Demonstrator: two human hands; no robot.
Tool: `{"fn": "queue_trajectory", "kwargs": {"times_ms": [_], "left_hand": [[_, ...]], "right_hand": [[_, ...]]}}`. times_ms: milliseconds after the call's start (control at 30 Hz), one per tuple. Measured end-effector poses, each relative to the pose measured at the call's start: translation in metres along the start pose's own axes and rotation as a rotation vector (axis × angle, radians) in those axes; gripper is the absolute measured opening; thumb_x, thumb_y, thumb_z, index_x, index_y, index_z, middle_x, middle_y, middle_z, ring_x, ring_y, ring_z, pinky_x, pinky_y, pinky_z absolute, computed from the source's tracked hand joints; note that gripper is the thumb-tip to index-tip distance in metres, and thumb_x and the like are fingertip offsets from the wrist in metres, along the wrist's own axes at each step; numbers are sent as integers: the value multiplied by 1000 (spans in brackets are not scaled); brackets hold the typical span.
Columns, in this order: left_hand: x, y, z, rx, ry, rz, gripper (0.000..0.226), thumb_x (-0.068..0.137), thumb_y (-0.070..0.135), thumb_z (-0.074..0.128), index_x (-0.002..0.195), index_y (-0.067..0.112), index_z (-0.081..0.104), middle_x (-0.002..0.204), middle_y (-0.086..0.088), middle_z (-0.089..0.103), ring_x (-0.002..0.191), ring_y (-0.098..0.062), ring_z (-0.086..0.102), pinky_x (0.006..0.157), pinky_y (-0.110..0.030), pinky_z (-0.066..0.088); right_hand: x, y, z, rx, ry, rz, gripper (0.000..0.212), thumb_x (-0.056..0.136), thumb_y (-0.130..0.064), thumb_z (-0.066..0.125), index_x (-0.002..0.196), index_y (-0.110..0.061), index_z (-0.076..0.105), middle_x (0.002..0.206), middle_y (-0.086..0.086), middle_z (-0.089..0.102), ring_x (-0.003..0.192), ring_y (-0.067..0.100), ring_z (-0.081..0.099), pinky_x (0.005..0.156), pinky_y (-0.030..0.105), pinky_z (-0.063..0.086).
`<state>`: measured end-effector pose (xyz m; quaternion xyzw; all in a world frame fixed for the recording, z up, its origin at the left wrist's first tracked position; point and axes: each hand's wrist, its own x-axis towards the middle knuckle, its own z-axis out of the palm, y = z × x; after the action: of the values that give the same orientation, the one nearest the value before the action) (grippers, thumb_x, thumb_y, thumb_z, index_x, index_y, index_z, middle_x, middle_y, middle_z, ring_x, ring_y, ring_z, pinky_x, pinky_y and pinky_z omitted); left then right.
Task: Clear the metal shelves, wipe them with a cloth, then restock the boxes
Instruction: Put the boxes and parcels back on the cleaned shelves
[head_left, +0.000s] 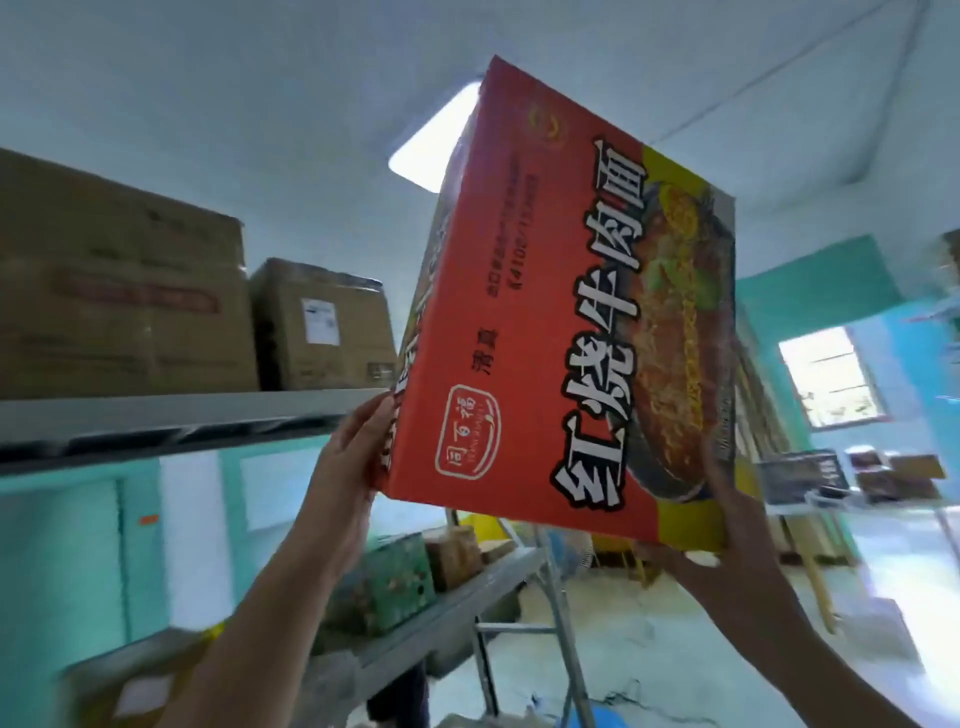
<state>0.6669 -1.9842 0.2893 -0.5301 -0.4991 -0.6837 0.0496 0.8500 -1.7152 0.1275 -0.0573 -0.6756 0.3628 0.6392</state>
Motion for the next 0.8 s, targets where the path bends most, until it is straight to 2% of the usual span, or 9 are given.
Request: {"fn": "queue_trajectory", "kwargs": {"times_ms": [133, 233, 400, 467, 533, 633, 700, 733, 800], "left_hand": [[-23, 96, -68, 208, 125, 116, 67, 91, 55, 64, 129, 0, 58, 121, -36, 60, 101, -39, 62, 93, -56, 46], [-52, 163, -103, 338, 224, 190, 61, 92, 53, 61, 130, 5, 61, 123, -28, 65, 105, -39, 64, 95, -54, 47], [-116, 244, -157, 528, 367, 277, 57, 91, 59, 59, 126, 15, 66, 119, -16, 70, 108, -37, 68, 95, -56, 53], [-143, 270, -178, 579, 439, 313, 33, 103, 42, 46, 102, 32, 77, 100, 0, 77, 93, -20, 73, 86, -43, 59], [-165, 297, -193, 642, 465, 369, 50, 104, 25, 39, 78, 39, 79, 80, 11, 76, 75, -5, 72, 72, -26, 60], [-198, 344, -207, 702, 523, 386, 43, 97, 24, 49, 71, 37, 80, 74, 11, 76, 67, -4, 72, 61, -24, 60], [-216, 381, -223, 624, 507, 412, 20, 82, 40, 65, 77, 28, 80, 82, 5, 77, 75, -10, 73, 73, -30, 62], [-226, 401, -235, 601, 497, 426, 22, 78, 44, 73, 86, 25, 78, 93, 0, 76, 84, -14, 71, 81, -34, 60], [-242, 432, -253, 541, 487, 449, 21, 91, 40, 67, 104, 24, 70, 118, -9, 72, 102, -20, 69, 88, -37, 60]], "right_hand": [[25, -57, 82, 215, -107, -92, 117, 57, -42, 92, 153, -53, 26, 135, 1, 47, 122, 18, 52, 94, 38, 52], [26, -102, 135, 351, -145, -137, 113, 55, -39, 89, 149, -60, 30, 130, 3, 45, 114, 25, 59, 92, 43, 55], [17, -184, 209, 567, -255, -198, 109, 52, -75, 83, 147, -63, 31, 120, -9, 45, 107, 16, 62, 98, 45, 54], [0, -222, 240, 616, -271, -266, 109, 57, -66, 83, 152, -53, 32, 118, -14, 44, 101, 5, 59, 92, 39, 57], [-15, -258, 269, 652, -285, -322, 110, 58, -54, 83, 154, -47, 31, 119, -19, 42, 101, 4, 56, 90, 33, 56], [-37, -312, 312, 726, -335, -374, 108, 60, -53, 81, 154, -51, 27, 123, -20, 41, 105, 3, 54, 93, 27, 54], [-48, -344, 336, 813, -393, -354, 107, 58, -59, 81, 151, -58, 28, 125, -15, 43, 107, 7, 56, 95, 31, 54], [-54, -365, 348, 878, -425, -328, 106, 56, -60, 81, 148, -61, 29, 126, -12, 44, 108, 10, 58, 95, 31, 55], [-65, -402, 366, 1017, -487, -243, 102, 54, -57, 83, 144, -61, 35, 129, -5, 45, 108, 11, 63, 89, 24, 57]]}}
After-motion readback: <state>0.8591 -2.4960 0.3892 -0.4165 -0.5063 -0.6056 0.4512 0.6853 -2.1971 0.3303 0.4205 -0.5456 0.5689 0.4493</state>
